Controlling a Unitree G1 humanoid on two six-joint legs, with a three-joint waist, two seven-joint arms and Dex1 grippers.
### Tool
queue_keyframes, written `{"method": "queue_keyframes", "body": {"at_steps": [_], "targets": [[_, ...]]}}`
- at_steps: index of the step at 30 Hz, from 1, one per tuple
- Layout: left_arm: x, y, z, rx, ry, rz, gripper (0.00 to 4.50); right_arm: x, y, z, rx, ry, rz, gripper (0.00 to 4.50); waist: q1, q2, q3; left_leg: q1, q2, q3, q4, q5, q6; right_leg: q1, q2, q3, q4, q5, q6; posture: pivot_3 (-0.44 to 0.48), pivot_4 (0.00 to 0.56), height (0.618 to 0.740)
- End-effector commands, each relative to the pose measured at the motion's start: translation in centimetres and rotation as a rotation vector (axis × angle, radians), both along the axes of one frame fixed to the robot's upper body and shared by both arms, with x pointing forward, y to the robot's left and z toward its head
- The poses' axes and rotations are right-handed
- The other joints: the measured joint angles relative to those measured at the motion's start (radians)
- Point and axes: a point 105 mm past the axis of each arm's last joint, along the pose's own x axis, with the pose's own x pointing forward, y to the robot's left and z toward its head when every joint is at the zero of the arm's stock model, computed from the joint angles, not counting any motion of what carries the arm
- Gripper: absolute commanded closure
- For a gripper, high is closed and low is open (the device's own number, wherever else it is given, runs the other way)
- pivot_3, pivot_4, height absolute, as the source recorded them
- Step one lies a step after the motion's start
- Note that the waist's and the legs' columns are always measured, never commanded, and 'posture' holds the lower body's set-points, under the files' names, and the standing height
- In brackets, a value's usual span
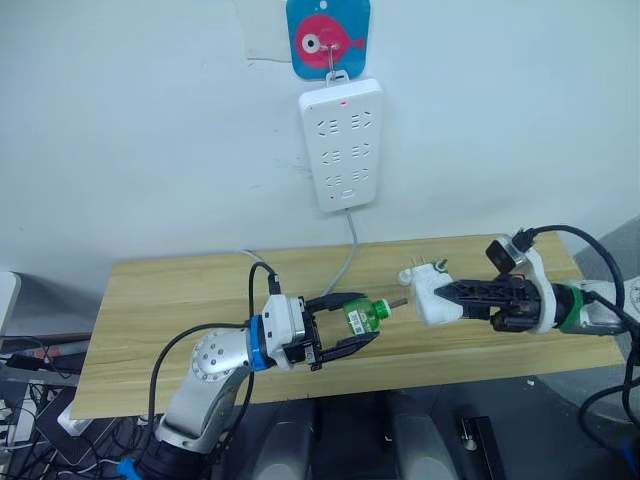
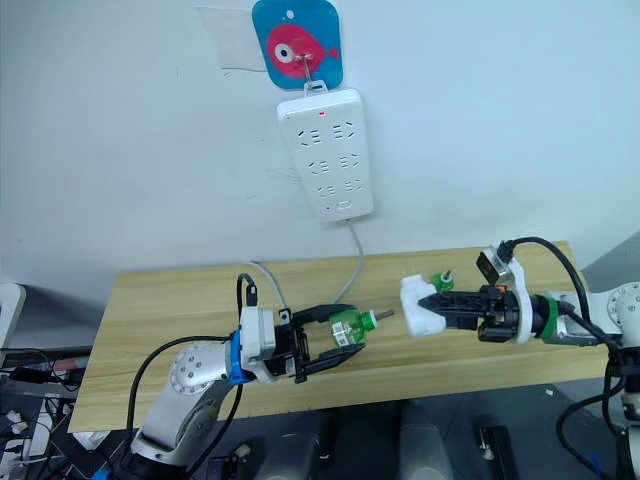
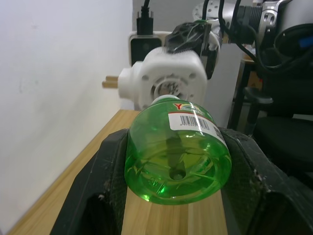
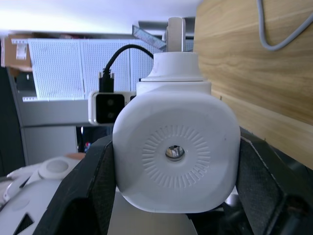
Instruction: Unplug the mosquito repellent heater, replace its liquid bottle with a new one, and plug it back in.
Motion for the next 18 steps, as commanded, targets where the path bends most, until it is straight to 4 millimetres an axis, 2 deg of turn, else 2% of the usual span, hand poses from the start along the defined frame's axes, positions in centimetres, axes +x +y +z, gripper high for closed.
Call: {"method": "queue_keyframes", "body": {"at_steps": [1,9,13,18], "targets": [[-0.9,-0.4,1.2,-0.034,-0.037,-0.036,2.23,-0.3,0.6,1.4,0.028,-0.051,0.016,1.55,-0.002,0.000,0.001,0.000,0.000,0.000,0.000,0.000,0.000,0.000,0.000,0.000,0.000,0.000,0.000,-0.017,0.345,0.740],[-0.5,-0.8,1.1,-0.039,-0.033,-0.036,2.23,-0.5,1.4,1.8,0.046,-0.075,0.058,1.55,-0.002,0.000,0.001,0.000,0.000,0.000,0.000,0.000,0.000,0.000,0.001,0.000,0.000,0.000,0.000,-0.020,0.346,0.740],[0.2,-0.1,1.3,-0.041,-0.032,-0.003,2.23,-0.4,0.9,2.0,0.036,-0.067,0.047,1.55,-0.002,0.000,0.001,0.000,0.000,0.000,0.000,0.000,0.000,0.000,0.001,0.000,0.000,0.000,0.000,-0.019,0.345,0.740],[0.1,0.1,1.3,-0.034,-0.036,-0.005,2.23,-0.2,0.4,2.1,0.032,-0.056,0.036,1.55,-0.002,0.000,0.001,0.000,0.000,0.000,0.000,0.000,0.000,0.000,0.001,0.000,0.000,0.000,0.000,-0.017,0.343,0.740]]}}
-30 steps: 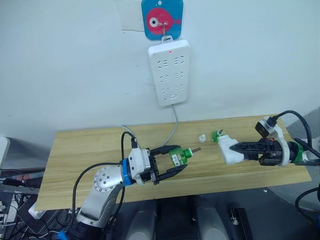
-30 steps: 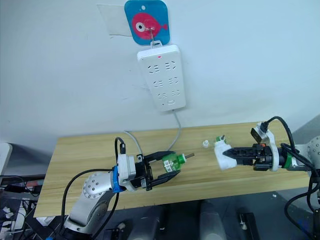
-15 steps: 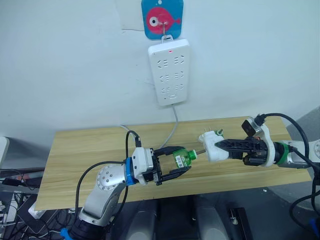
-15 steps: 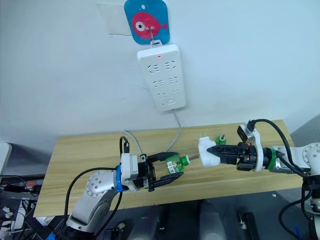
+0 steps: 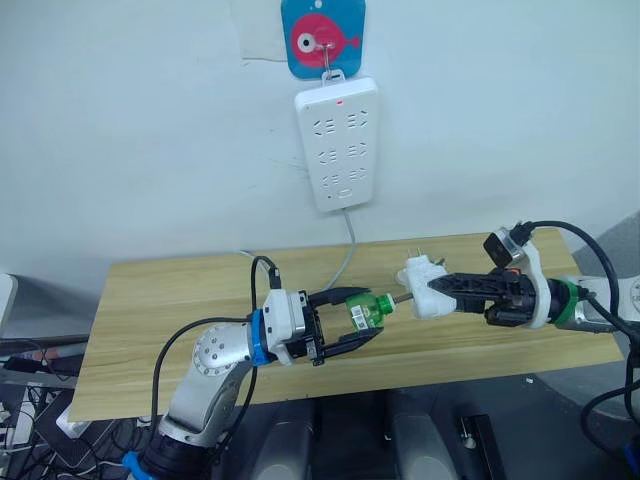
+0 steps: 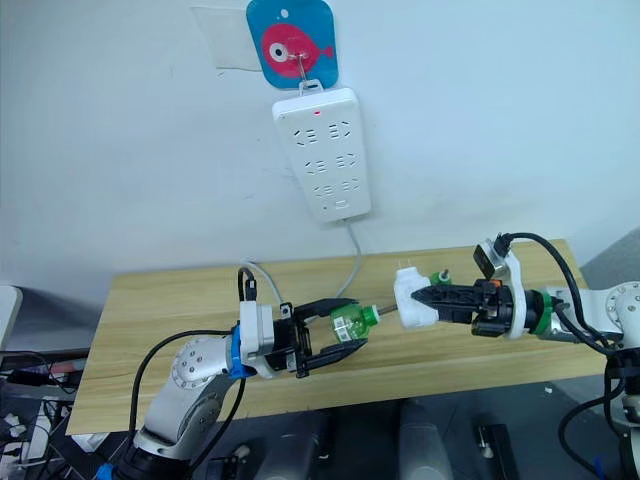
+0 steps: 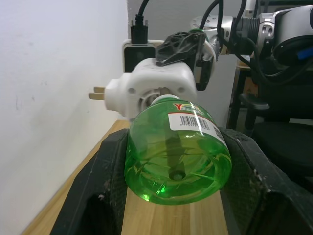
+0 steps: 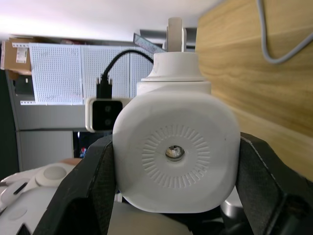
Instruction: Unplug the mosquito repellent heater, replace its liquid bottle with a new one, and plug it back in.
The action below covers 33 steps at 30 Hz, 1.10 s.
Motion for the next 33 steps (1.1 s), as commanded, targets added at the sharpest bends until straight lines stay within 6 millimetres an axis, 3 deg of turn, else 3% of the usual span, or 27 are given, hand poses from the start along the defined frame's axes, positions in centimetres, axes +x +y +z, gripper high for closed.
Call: {"method": "queue_keyframes", "body": {"at_steps": [1,14,24,33], "targets": [[-0.2,0.1,0.5,-0.017,-0.015,-0.003,2.23,-0.1,-0.1,1.2,0.040,-0.019,0.017,1.55,0.000,0.000,0.000,0.000,0.000,0.000,0.000,0.000,0.000,0.000,0.000,0.000,0.000,0.000,0.000,-0.016,0.341,0.740],[-0.3,-0.4,0.2,-0.015,-0.012,-0.009,2.23,-0.4,0.6,1.7,0.060,-0.033,0.063,1.55,0.001,0.000,0.000,0.000,0.000,0.000,0.000,0.000,0.000,0.000,0.000,0.000,-0.001,0.000,0.000,-0.017,0.331,0.740],[-0.3,-1.0,0.2,-0.022,-0.023,-0.029,2.23,-0.8,2.4,1.2,0.066,-0.070,0.092,1.55,0.002,0.000,0.000,0.000,0.000,0.000,0.000,0.000,0.000,0.000,0.000,0.000,0.000,0.000,0.000,-0.017,0.320,0.740],[-0.5,-0.9,0.5,-0.025,-0.032,-0.043,2.23,-0.3,2.2,1.4,0.062,-0.074,0.070,1.55,0.002,0.000,0.000,-0.001,0.000,0.000,0.000,0.000,0.000,-0.001,0.000,0.000,0.000,0.000,0.000,-0.012,0.316,0.740]]}}
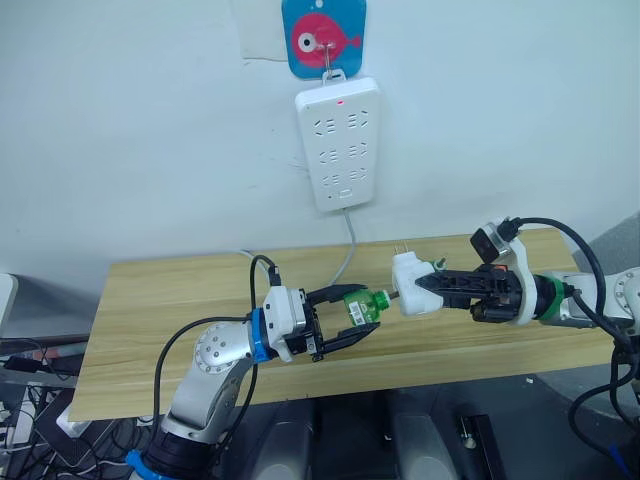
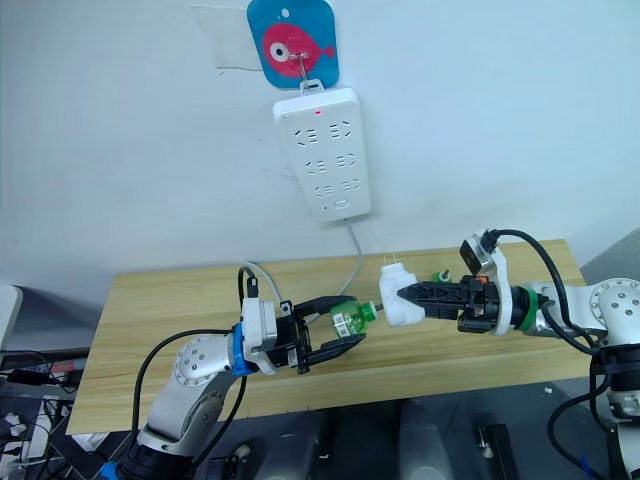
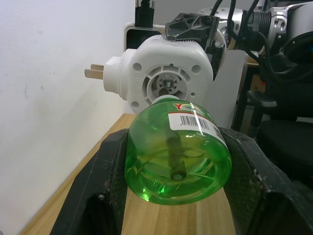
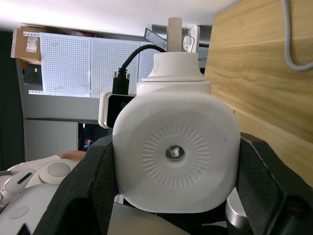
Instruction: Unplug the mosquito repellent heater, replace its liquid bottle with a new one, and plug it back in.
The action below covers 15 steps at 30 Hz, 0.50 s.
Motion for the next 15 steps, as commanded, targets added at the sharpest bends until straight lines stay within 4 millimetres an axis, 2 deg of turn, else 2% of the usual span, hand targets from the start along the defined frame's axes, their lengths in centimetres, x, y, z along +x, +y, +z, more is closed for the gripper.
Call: {"method": "queue_keyframes", "body": {"at_steps": [1,15], "targets": [[-1.02,-0.75,1.01,-0.024,-0.048,-0.059,2.23,-0.35,0.39,0.96,0.018,-0.027,0.032,1.55,0.000,0.000,0.000,0.000,0.000,0.000,0.000,0.000,0.000,0.000,0.000,0.000,0.000,0.000,0.000,-0.012,0.316,0.740],[-0.83,-1.00,1.15,-0.041,-0.040,-0.056,2.23,0.06,0.53,0.74,0.003,-0.026,0.012,1.55,0.000,0.000,0.000,0.000,0.000,0.000,0.000,0.000,0.000,0.000,0.000,0.000,0.000,0.000,0.000,-0.010,0.311,0.740]]}}
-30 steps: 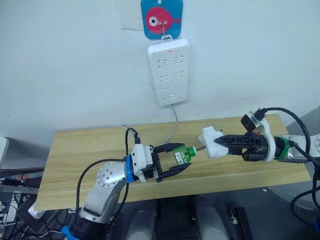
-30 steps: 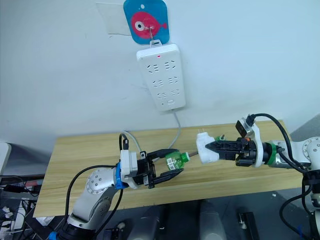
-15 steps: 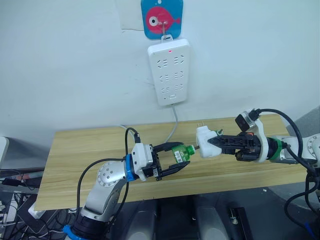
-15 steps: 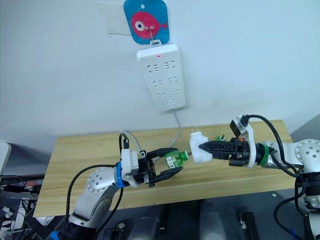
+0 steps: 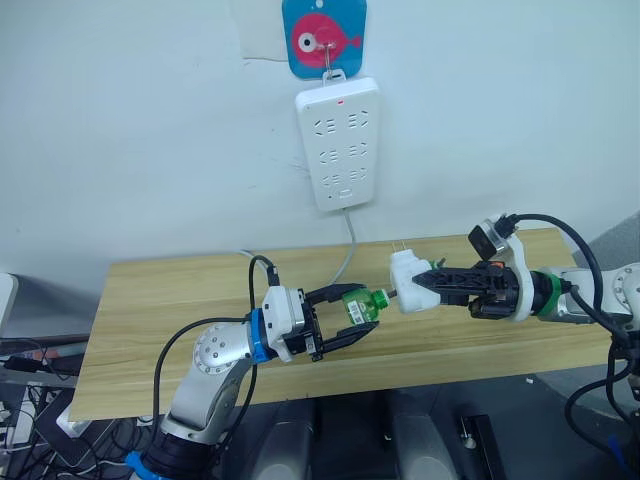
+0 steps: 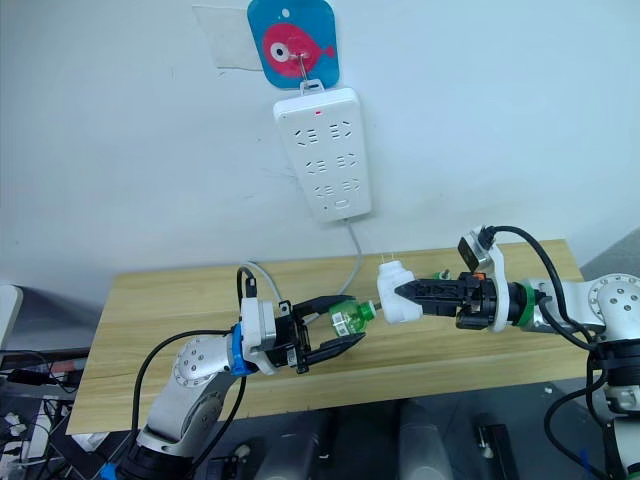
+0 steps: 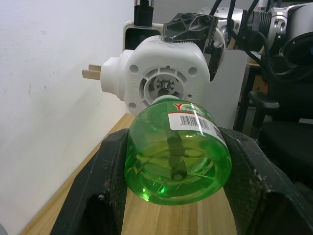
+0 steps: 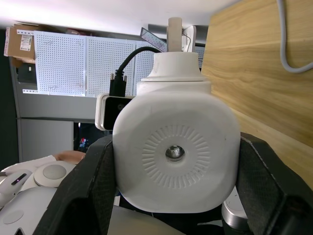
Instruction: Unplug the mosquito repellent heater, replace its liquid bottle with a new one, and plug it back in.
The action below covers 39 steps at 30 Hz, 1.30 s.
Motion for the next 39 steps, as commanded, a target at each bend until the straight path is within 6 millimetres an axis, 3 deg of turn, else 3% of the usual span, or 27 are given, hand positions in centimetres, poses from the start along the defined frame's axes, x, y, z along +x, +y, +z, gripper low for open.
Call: {"method": "queue_keyframes", "body": {"at_steps": [1,13,25,39], "targets": [[-0.9,-1.1,1.2,-0.034,-0.047,-0.067,2.23,-0.2,0.3,0.4,0.018,-0.010,0.012,1.55,0.000,0.000,0.000,0.000,0.000,0.000,0.000,0.000,0.000,0.000,0.000,0.000,0.000,0.000,0.000,-0.011,0.311,0.740],[-0.8,-1.1,1.2,-0.030,-0.053,-0.070,2.23,-2.1,0.8,0.8,0.031,-0.015,0.135,1.55,0.000,0.000,0.000,0.000,0.000,0.000,0.000,0.000,0.000,0.000,0.000,0.000,0.000,0.000,0.000,-0.011,0.312,0.740],[-0.8,-1.2,1.7,-0.036,-0.068,-0.083,2.23,-0.8,0.3,0.1,-0.008,0.009,0.054,1.55,0.000,0.000,0.000,0.000,0.000,0.000,0.000,0.000,0.000,0.000,0.000,0.000,0.000,0.000,0.000,-0.009,0.315,0.740],[-0.6,-1.2,1.8,-0.033,-0.072,-0.082,2.23,-1.3,-0.2,0.2,-0.019,0.035,0.088,1.55,-0.001,0.000,0.000,0.000,0.000,0.000,0.000,0.000,0.000,0.000,0.000,0.000,0.001,0.000,0.000,-0.012,0.323,0.740]]}}
